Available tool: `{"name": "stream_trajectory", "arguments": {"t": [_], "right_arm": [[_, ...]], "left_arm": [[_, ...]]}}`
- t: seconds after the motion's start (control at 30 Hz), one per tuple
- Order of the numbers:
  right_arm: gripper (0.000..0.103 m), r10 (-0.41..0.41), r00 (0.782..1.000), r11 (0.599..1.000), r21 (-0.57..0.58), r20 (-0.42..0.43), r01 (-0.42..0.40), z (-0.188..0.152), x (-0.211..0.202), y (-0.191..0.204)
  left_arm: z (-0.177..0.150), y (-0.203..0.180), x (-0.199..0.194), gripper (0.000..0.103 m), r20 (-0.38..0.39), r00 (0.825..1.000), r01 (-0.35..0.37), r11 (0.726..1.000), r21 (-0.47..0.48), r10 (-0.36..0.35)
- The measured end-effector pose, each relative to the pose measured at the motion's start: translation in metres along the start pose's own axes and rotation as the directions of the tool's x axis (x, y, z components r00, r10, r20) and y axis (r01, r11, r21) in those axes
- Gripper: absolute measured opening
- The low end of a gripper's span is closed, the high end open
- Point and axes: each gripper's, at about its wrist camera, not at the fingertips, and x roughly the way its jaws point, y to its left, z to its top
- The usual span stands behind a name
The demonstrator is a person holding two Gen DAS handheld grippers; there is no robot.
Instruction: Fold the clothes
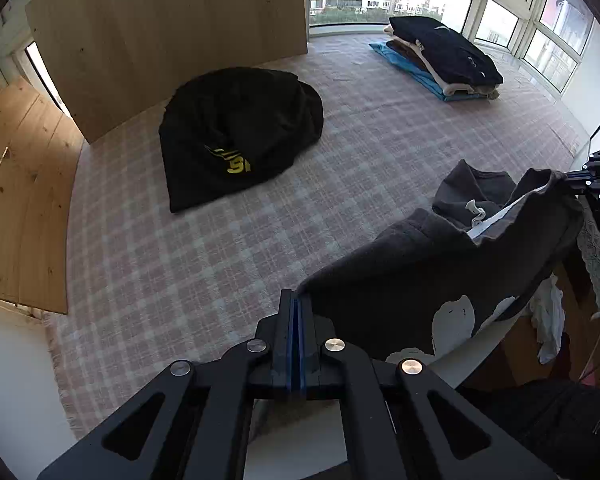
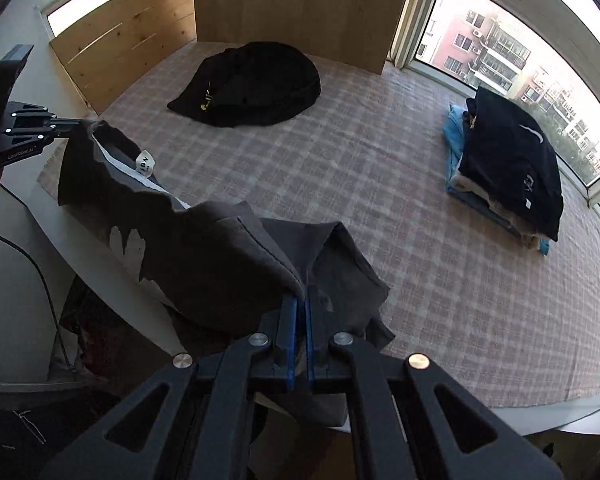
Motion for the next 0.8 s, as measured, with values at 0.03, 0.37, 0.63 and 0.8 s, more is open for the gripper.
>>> {"name": "stream_trajectory", "arguments": {"t": [0.03, 0.37, 0.63, 0.8], "right_arm": [[0.004, 0.013, 0.999, 1.0, 0.02, -0.032, -0.012, -0.004, 0.02, -0.007], [0.028, 0.136, 0.984, 0.976, 0.185, -0.116, -0.113, -0.02, 0.06, -0.053], [0.047, 0.093, 0.97, 0.982, 0.179, -0.223, -0.053, -0.007, 0.072, -0.049], [0.047, 0.097, 0.96, 0.988, 0.142, -0.263, -0.061, -0.011, 0.089, -0.042]], "left_arm": [[-0.001, -0.008, 0.019, 0.001, -0.035, 0.999, 0.0, 1.0, 0.002, 0.0], [0.007, -0.029, 0.088, 0.001, -0.159, 0.986, 0.068, 0.997, 0.047, -0.06], [0.008, 0.01, 0.067, 0.022, -0.182, 0.973, 0.151, 0.987, 0.045, -0.141], [0.01, 0.013, 0.069, 0.031, -0.234, 0.963, 0.162, 0.98, 0.119, -0.131]]}}
